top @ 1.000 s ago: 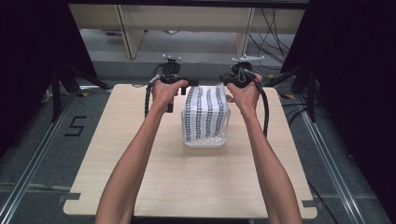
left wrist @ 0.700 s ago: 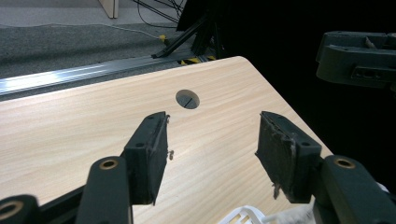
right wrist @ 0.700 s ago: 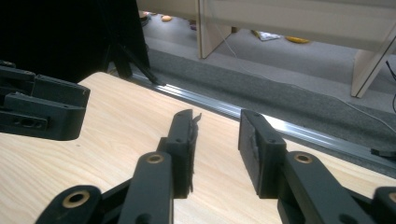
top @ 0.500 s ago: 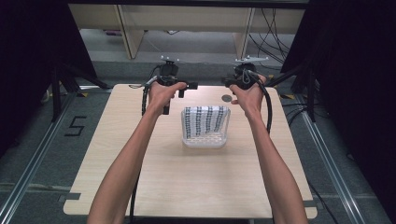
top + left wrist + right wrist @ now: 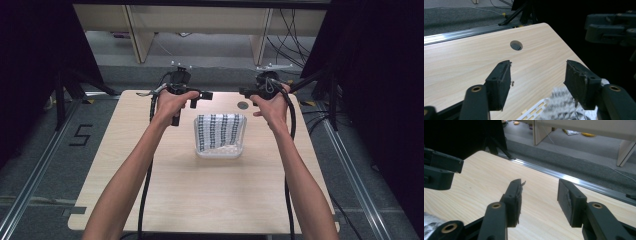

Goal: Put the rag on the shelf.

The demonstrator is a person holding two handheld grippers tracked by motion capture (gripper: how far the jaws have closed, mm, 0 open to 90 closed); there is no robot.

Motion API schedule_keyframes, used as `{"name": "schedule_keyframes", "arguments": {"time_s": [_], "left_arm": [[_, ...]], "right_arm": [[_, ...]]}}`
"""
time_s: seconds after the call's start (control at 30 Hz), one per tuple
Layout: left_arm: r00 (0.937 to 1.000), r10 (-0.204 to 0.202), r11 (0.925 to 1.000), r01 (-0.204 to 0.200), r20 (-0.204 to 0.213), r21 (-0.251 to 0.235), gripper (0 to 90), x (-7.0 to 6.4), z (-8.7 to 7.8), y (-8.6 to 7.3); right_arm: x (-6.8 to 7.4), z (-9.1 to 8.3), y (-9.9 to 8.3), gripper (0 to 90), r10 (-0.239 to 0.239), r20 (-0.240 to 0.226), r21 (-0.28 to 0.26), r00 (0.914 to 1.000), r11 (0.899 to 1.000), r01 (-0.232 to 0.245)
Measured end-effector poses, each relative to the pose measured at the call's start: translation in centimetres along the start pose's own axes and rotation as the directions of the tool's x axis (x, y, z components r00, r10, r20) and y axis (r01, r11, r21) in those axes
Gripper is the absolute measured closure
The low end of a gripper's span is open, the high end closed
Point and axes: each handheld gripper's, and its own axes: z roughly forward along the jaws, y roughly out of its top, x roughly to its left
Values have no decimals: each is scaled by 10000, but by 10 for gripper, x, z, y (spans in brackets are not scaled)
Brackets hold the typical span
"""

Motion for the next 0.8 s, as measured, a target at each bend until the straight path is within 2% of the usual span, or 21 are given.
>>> {"name": "schedule_keyframes", "arguments": {"time_s": [0.07,0.1,0.17,0.33,0.43,0.5,0.57,0.6,0.63,0.7,0.8], "left_arm": [[10000,28,10000,-28,13,61,357,-1,-2,-1],[9999,168,9997,-167,-40,173,337,-2,-5,-1],[9999,110,9999,-110,-26,83,327,-4,-6,-1],[9990,413,9990,-416,190,181,302,-11,-17,-4],[9976,667,9972,-672,162,337,290,-13,-22,-6],[9981,596,9979,-599,145,263,287,-15,-23,-7],[9983,545,9981,-550,206,262,286,-15,-25,-8],[9983,545,9982,-550,206,247,283,-15,-26,-9],[9980,594,9978,-600,225,266,282,-15,-26,-11],[9981,562,9980,-568,238,267,283,-15,-27,-12],[9982,570,9981,-575,210,224,283,-15,-27,-15]], "right_arm": [[0,-1,0,530,63,-51,36,10000,10000,-63],[1,-4,0,503,92,-175,-2,9998,10000,-92],[2,-7,0,476,79,-221,33,9997,10000,-78],[3,-8,-4,430,-91,-364,124,9993,9999,95],[3,-10,-6,421,172,-451,139,9988,9998,-166],[1,-10,-7,420,46,-533,81,9986,10000,-42],[1,-11,-8,412,236,-480,119,9986,9997,-230],[-1,-11,-8,410,69,-439,101,9990,9999,-65],[1,-11,-9,409,343,-513,160,9981,9993,-335],[0,-12,-10,408,133,-575,102,9983,9999,-127],[2,-13,-11,402,230,-556,189,9982,9996,-220]]}}
